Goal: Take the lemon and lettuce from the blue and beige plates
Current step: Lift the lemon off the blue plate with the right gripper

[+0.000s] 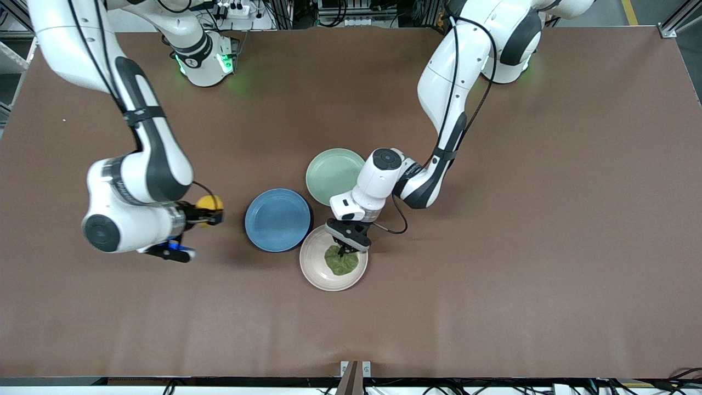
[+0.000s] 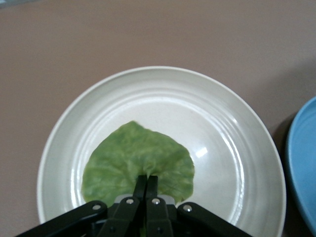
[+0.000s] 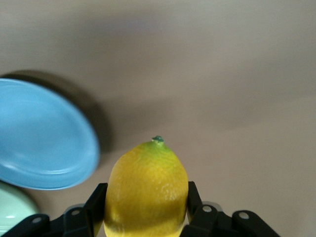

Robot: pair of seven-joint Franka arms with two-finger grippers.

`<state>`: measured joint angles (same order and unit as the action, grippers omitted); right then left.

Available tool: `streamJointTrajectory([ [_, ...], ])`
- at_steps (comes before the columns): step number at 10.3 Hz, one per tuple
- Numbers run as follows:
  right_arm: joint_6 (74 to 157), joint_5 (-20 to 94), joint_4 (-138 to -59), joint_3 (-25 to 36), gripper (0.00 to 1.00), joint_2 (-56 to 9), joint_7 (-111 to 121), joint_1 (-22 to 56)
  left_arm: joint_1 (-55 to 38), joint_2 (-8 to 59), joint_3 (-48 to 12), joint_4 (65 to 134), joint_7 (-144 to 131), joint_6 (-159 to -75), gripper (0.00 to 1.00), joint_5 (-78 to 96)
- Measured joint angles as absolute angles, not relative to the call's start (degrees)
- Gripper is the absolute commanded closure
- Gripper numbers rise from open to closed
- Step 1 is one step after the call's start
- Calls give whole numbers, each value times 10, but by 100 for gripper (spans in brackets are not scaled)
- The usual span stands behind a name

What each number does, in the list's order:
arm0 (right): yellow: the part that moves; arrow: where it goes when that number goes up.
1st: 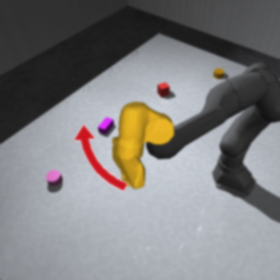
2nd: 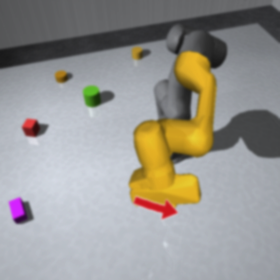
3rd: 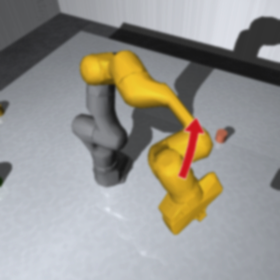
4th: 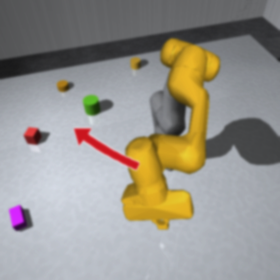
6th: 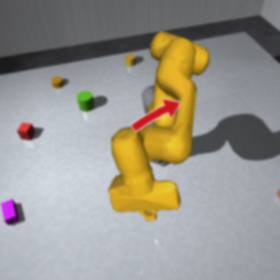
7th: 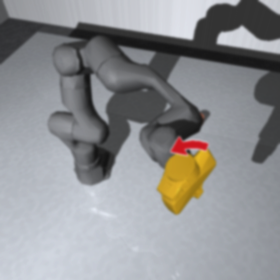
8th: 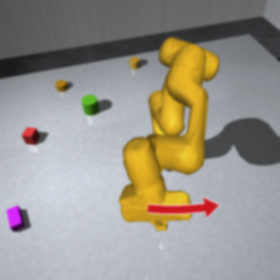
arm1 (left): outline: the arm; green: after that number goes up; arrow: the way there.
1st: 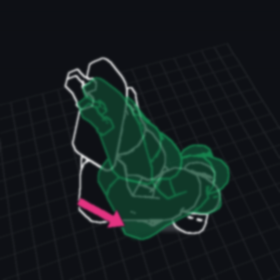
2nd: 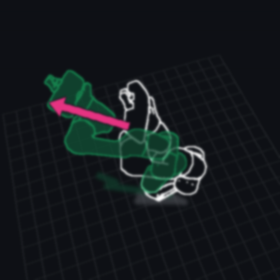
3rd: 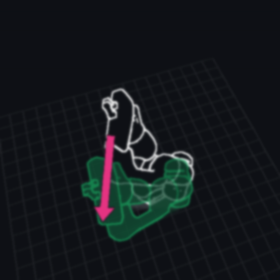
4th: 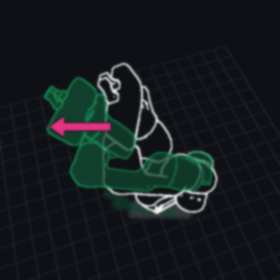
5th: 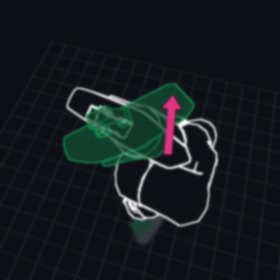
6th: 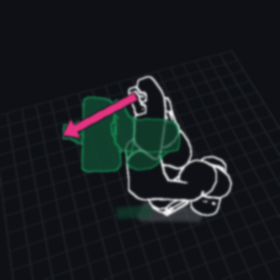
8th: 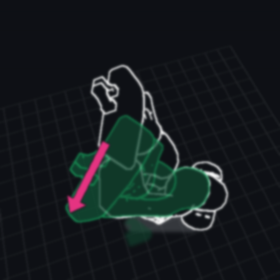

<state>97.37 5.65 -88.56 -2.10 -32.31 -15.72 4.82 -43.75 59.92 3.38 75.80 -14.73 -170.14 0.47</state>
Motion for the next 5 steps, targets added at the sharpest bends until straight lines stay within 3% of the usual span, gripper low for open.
streamJointTrajectory([
  [2,994,40,-911,3,100,-321,-109,34,-429,581,36,758,-147,-1673,100,5],
  [5,1132,31,-1012,28,100,-321,-28,0,-418,494,36,752,-147,-1496,100,5],
])
